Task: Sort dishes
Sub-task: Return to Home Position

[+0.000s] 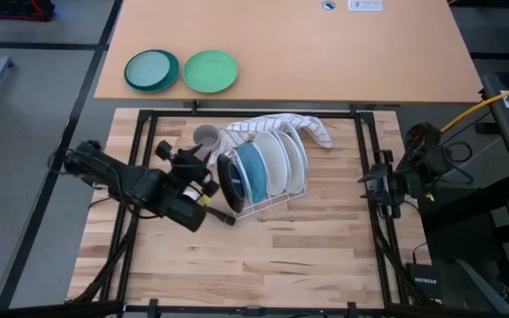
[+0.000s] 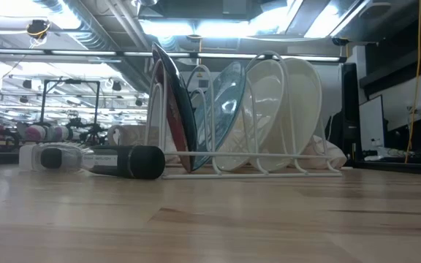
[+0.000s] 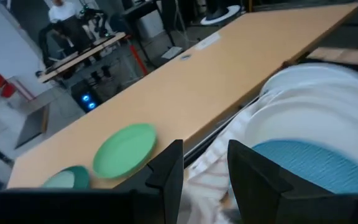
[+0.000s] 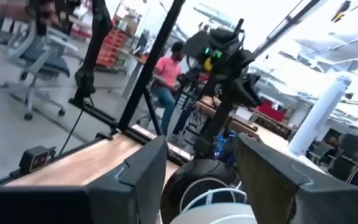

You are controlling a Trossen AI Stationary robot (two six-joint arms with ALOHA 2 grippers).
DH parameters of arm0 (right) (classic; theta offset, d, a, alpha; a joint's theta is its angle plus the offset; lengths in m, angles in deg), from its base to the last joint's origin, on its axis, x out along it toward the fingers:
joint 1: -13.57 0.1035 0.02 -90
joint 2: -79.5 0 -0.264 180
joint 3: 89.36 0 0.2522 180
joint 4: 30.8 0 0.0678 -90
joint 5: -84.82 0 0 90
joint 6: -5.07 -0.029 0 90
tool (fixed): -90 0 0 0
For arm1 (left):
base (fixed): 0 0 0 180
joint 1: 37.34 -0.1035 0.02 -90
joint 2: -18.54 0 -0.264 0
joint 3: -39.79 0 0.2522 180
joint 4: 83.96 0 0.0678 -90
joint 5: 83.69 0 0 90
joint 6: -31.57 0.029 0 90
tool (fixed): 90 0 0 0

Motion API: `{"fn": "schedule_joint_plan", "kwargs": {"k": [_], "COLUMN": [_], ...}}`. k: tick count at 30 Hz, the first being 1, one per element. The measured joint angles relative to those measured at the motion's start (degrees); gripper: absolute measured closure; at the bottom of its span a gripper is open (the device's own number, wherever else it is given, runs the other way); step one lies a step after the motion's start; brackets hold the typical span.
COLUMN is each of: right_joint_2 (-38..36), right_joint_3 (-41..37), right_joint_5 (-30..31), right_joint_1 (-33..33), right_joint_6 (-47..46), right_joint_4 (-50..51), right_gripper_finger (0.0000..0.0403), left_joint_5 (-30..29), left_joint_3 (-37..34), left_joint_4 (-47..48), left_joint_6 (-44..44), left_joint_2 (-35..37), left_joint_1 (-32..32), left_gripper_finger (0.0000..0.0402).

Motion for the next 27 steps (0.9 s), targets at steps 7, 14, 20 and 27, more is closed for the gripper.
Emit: {"fn": "schedule_joint_plan", "kwargs": {"k": [7,14,20,27], "right_joint_2": [-2.8,-2.6,-2.6,-2.6], "right_joint_3": [-6.1,-10.4,-13.7,-17.8], "right_joint_5": [5.0,7.7,8.2,11.1], "right_joint_1": [-0.1,0.0,0.0,0.0], "right_joint_6": [-0.9,-1.8,-5.1,-13.1], "right_joint_4": [-1.3,-6.9,-8.0,-8.0], "right_gripper_finger": [0.0207,0.0207,0.0207,0.0207], "left_joint_5": [-1.3,-4.0,-5.3,-5.2], "left_joint_3": [-27.4,-50.4,-66.2,-76.6], "left_joint_4": [-1.3,-10.6,-32.1,-60.3], "left_joint_6": [-18.9,-34.7,-35.8,-23.0], "left_joint_2": [11.4,18.8,19.3,19.2], "left_joint_1": [-0.7,-1.1,-0.9,0.4], "left_gripper_finger": [0.0286,0.0286,0.0286,0.0286]}}
